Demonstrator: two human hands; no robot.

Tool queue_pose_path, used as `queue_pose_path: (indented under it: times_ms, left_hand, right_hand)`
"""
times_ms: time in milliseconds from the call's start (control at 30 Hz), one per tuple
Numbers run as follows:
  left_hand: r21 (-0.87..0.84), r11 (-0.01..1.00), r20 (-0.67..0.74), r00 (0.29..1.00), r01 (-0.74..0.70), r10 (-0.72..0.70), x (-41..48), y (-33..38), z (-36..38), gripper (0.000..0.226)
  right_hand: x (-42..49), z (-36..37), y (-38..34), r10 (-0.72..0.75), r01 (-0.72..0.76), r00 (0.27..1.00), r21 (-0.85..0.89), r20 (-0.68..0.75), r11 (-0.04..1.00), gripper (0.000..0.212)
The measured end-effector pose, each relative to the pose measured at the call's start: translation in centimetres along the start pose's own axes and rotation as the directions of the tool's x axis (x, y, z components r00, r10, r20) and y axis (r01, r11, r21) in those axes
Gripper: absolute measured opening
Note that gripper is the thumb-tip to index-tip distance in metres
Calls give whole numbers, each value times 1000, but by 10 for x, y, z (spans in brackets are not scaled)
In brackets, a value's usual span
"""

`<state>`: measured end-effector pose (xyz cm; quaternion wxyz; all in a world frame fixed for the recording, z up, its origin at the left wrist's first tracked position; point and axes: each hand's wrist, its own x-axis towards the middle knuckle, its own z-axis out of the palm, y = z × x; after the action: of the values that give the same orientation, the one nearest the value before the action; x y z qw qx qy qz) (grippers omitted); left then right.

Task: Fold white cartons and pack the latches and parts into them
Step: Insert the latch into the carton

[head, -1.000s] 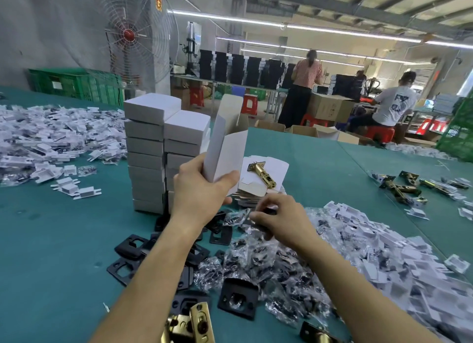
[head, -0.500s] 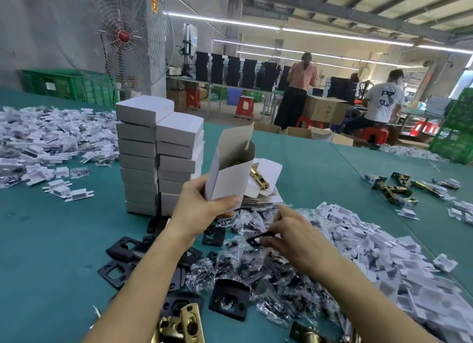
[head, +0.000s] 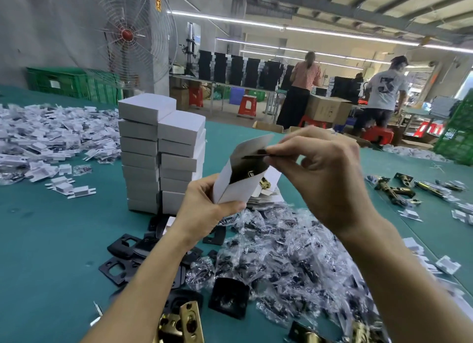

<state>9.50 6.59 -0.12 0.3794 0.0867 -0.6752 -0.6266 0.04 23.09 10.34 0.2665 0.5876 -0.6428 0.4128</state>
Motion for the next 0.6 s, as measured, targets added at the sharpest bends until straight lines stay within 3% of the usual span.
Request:
queue_pose_path:
  times_ms: [200,367,600]
  left_hand:
    - [-39,999,-16,999,-38,38,-2,2,5,46]
    - [-74,997,-37,999,-23,20,-3,1,8,40]
    - [-21,1000,-27,999,21,-21,-1,-4,7,31]
  right_hand:
    - [14,6,-20,-134,155,969,-89,205,984,15]
    - [21,17,-32,-206,253,952,-201,225,947,16]
    - [25,19,-21,-45,176,939,-363,342,915,9]
